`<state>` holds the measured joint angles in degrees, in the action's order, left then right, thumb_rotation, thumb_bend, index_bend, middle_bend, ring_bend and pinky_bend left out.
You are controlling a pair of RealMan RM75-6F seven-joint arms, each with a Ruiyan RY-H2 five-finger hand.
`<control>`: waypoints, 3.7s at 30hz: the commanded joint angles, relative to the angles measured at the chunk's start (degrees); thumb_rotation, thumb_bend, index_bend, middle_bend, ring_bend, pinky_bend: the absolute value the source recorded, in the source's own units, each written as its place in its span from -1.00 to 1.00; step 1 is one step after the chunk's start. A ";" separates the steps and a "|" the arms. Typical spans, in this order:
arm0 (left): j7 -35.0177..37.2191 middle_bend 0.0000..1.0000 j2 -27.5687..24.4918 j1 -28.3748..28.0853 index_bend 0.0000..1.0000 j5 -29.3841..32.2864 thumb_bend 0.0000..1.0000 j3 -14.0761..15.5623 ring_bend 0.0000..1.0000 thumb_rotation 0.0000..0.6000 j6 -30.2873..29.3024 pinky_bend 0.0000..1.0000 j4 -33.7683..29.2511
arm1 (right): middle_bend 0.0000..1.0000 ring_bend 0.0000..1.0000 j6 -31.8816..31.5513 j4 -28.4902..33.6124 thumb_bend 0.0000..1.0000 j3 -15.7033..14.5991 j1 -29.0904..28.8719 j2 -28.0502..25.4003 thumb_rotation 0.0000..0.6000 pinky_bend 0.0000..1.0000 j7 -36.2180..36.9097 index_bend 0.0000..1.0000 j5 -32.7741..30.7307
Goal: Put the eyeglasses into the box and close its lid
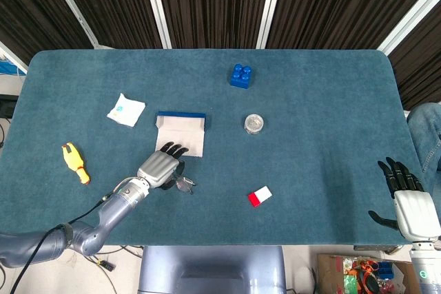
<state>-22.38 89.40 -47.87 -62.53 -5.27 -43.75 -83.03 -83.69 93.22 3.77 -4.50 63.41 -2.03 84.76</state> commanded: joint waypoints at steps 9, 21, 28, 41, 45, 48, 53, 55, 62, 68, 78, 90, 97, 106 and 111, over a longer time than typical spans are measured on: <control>-0.61 -0.82 0.65 -0.43 0.03 1.16 -0.33 0.57 -1.00 1.00 -0.38 -1.00 1.13 | -1.00 -1.00 0.11 0.10 -1.00 0.07 0.01 -0.02 1.00 -0.65 0.05 -1.00 -0.26; -0.42 -0.80 0.92 -0.84 0.07 1.20 -0.22 0.85 -1.00 1.00 -0.49 -1.00 1.44 | -1.00 -1.00 0.33 0.28 -1.00 0.16 -0.02 -0.07 1.00 -0.65 0.10 -1.00 -0.62; -0.91 -0.77 1.10 -1.02 0.13 1.55 -0.15 0.97 -1.00 1.00 -0.73 -1.00 1.96 | -1.00 -1.00 0.46 0.38 -1.00 0.18 -0.04 -0.12 1.00 -0.65 0.17 -1.00 -0.78; -7.55 -0.77 -0.44 -3.93 0.14 10.07 -0.15 -2.91 -1.00 1.00 -3.22 -1.00 1.72 | -1.00 -1.00 0.58 0.65 -1.00 0.16 -0.03 -0.16 1.00 -0.65 0.32 -1.00 -0.86; -9.51 -0.78 -0.37 -5.19 0.14 13.18 -0.15 -3.99 -1.00 1.00 -3.55 -1.00 1.90 | -1.00 -1.00 0.47 0.65 -1.00 0.19 0.00 -0.11 1.00 -0.65 0.12 -1.00 -0.89; -10.36 -0.78 0.07 -6.38 0.15 15.90 -0.15 -5.17 -1.00 1.00 -3.37 -1.00 2.77 | -1.00 -1.00 0.39 0.68 -1.00 0.17 0.02 -0.02 1.00 -0.65 -0.05 -1.00 -0.82; -11.15 -0.78 1.77 -8.87 0.15 21.19 -0.15 -7.47 -1.00 1.00 -2.33 -1.00 6.29 | -1.00 -1.00 0.19 0.59 -1.00 0.10 0.06 0.08 1.00 -0.65 -0.26 -1.00 -0.58; -11.84 -0.78 2.72 -9.93 0.15 23.40 -0.15 -8.02 -1.00 1.00 -1.88 -1.00 8.22 | -1.00 -1.00 0.23 0.58 -1.00 0.13 0.07 0.06 1.00 -0.65 -0.22 -1.00 -0.69; -14.04 -0.79 6.96 -13.07 0.15 31.89 -0.15 -9.08 -1.00 1.00 -0.10 -1.00 16.53 | -1.00 -1.00 0.39 0.74 -1.00 0.10 0.09 0.06 1.00 -0.65 0.09 -1.00 -0.82; -14.05 -0.79 10.66 -15.18 0.15 37.51 -0.15 -10.17 -1.00 1.00 2.20 -1.00 22.90 | -1.00 -1.00 0.62 0.91 -1.00 0.15 0.04 0.04 1.00 -0.65 0.19 -1.00 -1.07; -16.77 -0.81 14.00 -18.61 0.15 43.06 -0.15 -11.16 -1.00 1.00 2.72 -1.00 28.14 | -1.00 -1.00 0.95 0.94 -1.00 0.22 -0.06 -0.18 1.00 -0.65 0.81 -1.00 -1.27; -18.78 -0.83 15.96 -20.32 0.15 46.25 -0.15 -12.19 -1.00 1.00 2.01 -1.00 31.97 | -1.00 -1.00 1.10 1.10 -1.00 0.23 -0.10 -0.26 1.00 -0.65 1.00 -1.00 -1.37; -18.89 -0.84 17.40 -20.73 0.15 47.64 -0.15 -13.46 -1.00 1.00 2.08 -1.00 34.66 | -1.00 -1.00 1.15 1.22 -1.00 0.26 -0.06 -0.22 1.00 -0.65 0.78 -1.00 -1.62; -20.00 -0.86 18.62 -20.90 0.09 48.27 -0.15 -14.52 -1.00 1.00 1.96 -1.00 35.66 | -1.00 -1.00 1.25 1.38 -1.00 0.31 -0.06 -0.29 1.00 -0.65 0.78 -1.00 -1.86; -20.94 -0.88 18.44 -20.88 -0.32 48.96 -0.16 -14.79 -1.00 1.00 2.05 -1.00 35.35 | -1.00 -1.00 1.35 1.45 -1.00 0.30 -0.09 -0.32 1.00 -0.65 0.93 -1.00 -1.86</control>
<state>-43.21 107.89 -68.76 -13.71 -19.97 -41.71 -47.58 -82.34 94.67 4.07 -4.59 63.10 -1.10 82.91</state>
